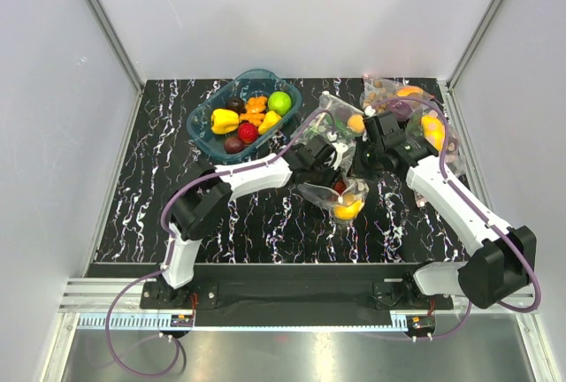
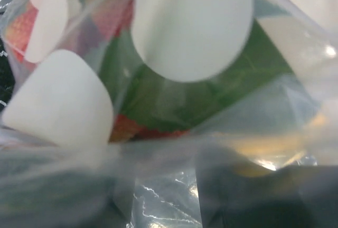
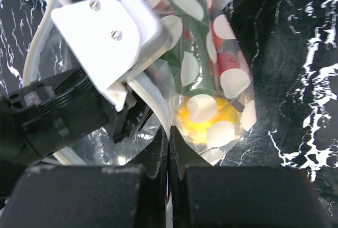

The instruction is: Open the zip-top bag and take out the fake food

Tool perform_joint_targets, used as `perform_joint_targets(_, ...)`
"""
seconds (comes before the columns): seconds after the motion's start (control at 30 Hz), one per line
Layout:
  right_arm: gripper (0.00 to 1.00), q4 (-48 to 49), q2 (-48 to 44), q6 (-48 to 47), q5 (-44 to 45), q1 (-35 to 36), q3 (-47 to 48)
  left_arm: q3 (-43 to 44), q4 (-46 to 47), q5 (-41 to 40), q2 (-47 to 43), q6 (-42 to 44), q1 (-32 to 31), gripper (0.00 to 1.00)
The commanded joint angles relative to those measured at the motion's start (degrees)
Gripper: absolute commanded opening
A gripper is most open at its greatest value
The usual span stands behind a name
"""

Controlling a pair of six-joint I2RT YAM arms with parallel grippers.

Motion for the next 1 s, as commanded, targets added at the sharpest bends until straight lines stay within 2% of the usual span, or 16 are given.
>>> perform_joint_targets(0.0, 0.01, 0.1, -1.5, 0.7, 2.2, -1.9, 0.3, -0.2, 4.6, 3.1, -2.7, 2.4, 0.2, 0.13)
perform_joint_targets(0.03, 0.04, -0.2, -2.3, 0.8, 2.3, -2.4, 0.4, -0.1, 4.3, 3.3, -2.8, 2.5, 0.2, 0.05)
perform_joint_targets(0.07, 0.09, -0.1, -2.9, 0.9, 2.3, -3.8, 0.6, 0.0, 3.3, 3.5, -2.9, 2.6, 0.2, 0.03)
perform_joint_targets(0.1, 0.29, -0.2, -3.3, 1.1, 3.6, -4.3, 0.5, -0.1, 3.0, 3.7, -3.2, 2.7, 0.3, 0.01)
perform_joint_targets(0.13, 0.39, -0.3, -4.5, 1.3, 3.8, -5.0, 0.4, -0.9, 2.8, 4.0, -3.9, 2.7, 0.5, 0.00)
perform_joint_targets(0.23, 0.61, -0.2, -6.9, 1.6, 3.7, -8.0, -1.0, -3.2, 3.6, 5.7, -6.1, 1.6, 1.6, 0.00)
perform_joint_targets(0.27, 0.64, -0.1, -7.4, 1.8, 2.7, -8.6, -2.6, -3.8, 3.8, 7.6, -6.6, 1.0, 2.1, 0.00)
perform_joint_targets(0.37, 0.69, 2.3, -9.4, 2.7, -1.9, -11.2, -7.5, -5.3, 4.5, 11.3, -8.8, -2.1, 4.3, 0.00)
perform_joint_targets(0.63, 0.68, 19.5, -12.1, 0.4, -17.1, -13.0, -20.1, -6.1, 7.5, 20.1, -10.7, -11.0, 8.6, 0.00)
perform_joint_targets(0.8, 0.67, 27.1, -14.4, -0.4, -23.0, -13.0, -24.1, -6.6, 6.6, 20.8, -10.5, -13.4, 10.2, 0.00)
perform_joint_targets(0.97, 0.66, 30.3, -14.2, -2.2, -30.6, -13.0, -26.8, -8.4, 7.6, 21.6, -11.2, -16.0, 11.3, 0.00)
